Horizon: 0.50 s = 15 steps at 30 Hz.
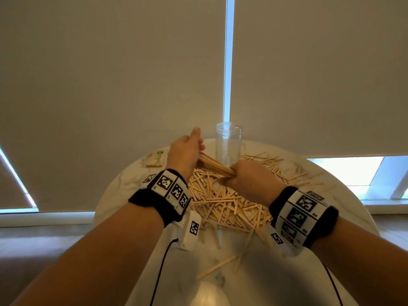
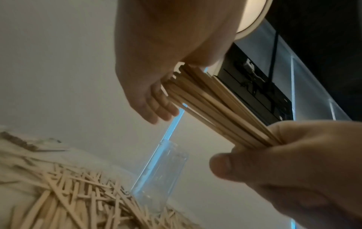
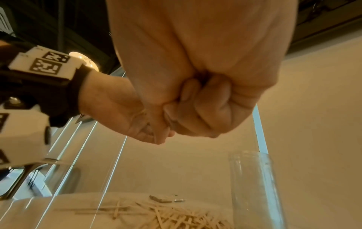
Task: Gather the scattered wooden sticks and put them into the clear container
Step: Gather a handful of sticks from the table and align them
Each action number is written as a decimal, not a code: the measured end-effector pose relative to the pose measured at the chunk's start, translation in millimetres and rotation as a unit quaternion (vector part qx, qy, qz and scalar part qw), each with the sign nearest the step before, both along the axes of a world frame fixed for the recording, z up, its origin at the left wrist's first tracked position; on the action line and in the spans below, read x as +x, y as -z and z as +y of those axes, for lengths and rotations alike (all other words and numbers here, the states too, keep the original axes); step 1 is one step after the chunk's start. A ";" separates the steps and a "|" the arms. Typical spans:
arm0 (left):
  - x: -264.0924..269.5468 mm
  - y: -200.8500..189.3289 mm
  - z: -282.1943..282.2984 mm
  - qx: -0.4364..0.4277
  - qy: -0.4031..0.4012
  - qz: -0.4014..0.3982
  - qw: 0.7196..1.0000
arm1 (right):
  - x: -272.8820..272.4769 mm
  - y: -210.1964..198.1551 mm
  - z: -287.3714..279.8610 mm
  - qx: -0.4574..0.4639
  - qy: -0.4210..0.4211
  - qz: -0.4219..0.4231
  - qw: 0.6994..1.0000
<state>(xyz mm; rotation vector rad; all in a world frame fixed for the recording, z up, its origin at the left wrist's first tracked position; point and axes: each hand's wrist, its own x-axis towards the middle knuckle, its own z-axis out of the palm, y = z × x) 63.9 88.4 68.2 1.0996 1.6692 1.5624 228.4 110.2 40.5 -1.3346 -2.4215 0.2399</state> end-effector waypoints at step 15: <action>19.8 20.6 9.2 0.011 0.050 0.121 0.991 | 1.2 -18.0 15.7 -0.025 0.012 -0.039 0.999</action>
